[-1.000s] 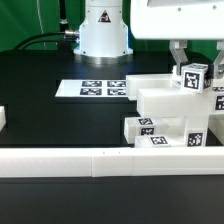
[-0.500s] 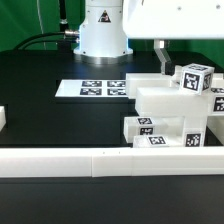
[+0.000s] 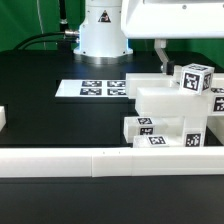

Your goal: Assemble chair

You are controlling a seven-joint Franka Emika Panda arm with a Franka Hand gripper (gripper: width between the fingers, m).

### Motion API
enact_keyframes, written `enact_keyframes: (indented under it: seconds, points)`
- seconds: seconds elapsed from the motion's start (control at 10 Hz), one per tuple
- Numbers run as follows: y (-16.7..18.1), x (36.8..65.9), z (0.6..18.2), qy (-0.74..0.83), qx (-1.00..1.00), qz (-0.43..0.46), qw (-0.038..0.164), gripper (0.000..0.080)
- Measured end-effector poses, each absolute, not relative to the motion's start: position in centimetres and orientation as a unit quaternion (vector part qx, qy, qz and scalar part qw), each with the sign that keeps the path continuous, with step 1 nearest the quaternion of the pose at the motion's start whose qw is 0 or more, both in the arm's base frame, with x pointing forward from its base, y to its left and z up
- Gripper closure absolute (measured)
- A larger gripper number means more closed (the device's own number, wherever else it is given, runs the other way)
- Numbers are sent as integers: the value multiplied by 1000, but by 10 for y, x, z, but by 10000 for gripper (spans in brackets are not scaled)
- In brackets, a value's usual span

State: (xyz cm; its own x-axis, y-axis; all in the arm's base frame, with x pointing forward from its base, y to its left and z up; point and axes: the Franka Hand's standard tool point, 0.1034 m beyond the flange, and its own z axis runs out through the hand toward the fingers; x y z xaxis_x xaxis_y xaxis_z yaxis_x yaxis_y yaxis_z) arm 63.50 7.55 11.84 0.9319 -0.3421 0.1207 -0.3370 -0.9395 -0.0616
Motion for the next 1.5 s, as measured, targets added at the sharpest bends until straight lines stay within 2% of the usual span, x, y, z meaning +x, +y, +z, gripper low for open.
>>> enact_keyframes:
  seconds: [0.2, 0.4, 0.6, 0.9, 1.1, 1.4, 1.5]
  points:
    - [75, 633, 118, 171, -984, -55, 19, 151]
    - [68, 632, 125, 175, -984, 0, 21, 151]
    - [63, 628, 124, 177, -983, 49, 16, 151]
    - [68, 631, 126, 163, -986, 42, 18, 151]
    - [78, 633, 126, 101, -994, 34, 20, 151]
    - [74, 633, 124, -11, -999, 32, 20, 151]
    - [76, 634, 123, -54, -998, 25, 15, 151]
